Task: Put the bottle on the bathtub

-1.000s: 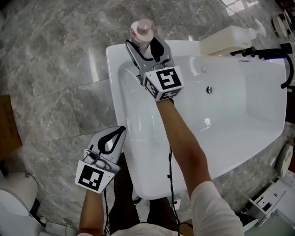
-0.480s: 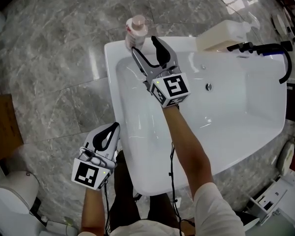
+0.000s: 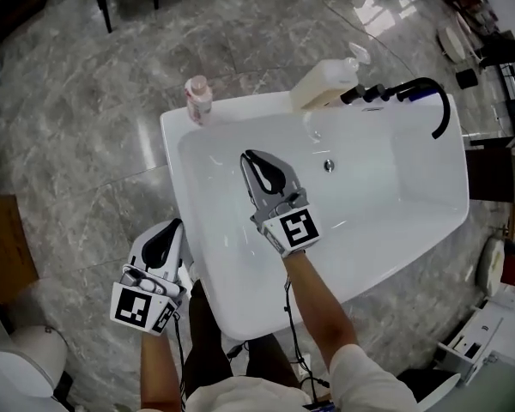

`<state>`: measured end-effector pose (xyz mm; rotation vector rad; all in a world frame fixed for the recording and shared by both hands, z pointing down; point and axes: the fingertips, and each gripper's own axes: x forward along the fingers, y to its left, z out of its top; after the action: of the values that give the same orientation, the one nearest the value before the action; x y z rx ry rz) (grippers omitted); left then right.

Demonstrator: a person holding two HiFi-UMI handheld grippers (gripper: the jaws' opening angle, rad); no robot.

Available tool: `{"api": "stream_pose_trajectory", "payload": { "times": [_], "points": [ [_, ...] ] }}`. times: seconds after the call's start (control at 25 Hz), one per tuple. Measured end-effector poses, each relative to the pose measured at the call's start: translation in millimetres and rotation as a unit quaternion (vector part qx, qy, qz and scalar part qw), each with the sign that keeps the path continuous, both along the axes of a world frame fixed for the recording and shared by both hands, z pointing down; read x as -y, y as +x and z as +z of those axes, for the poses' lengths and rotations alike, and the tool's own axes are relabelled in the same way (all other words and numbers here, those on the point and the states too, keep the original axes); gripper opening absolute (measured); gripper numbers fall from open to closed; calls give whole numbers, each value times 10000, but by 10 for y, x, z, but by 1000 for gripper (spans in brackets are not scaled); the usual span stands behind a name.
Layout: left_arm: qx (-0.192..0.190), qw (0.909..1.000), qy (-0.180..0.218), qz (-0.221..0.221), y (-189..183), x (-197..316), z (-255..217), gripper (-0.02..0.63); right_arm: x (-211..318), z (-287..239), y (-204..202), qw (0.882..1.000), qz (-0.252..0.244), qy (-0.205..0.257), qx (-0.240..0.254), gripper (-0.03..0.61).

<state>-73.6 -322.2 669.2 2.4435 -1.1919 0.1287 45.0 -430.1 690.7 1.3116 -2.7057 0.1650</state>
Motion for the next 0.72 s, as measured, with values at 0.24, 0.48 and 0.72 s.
{"api": "stream_pose_trajectory", "payload": {
  "times": [0.24,0.48,0.72],
  "points": [
    [128,9993,-313,129,116,-420,-399,2,-666,-565,151,9993,74,-344,110,12],
    [186,9990,-227,341,257,-708,-946,2,-1244,-1149,151,9961,-57,-633,615,5],
    [302,9986,80,432,239,-834,-1512,2,-1730,-1765,45,9954,-384,-591,642,2]
  ]
}}
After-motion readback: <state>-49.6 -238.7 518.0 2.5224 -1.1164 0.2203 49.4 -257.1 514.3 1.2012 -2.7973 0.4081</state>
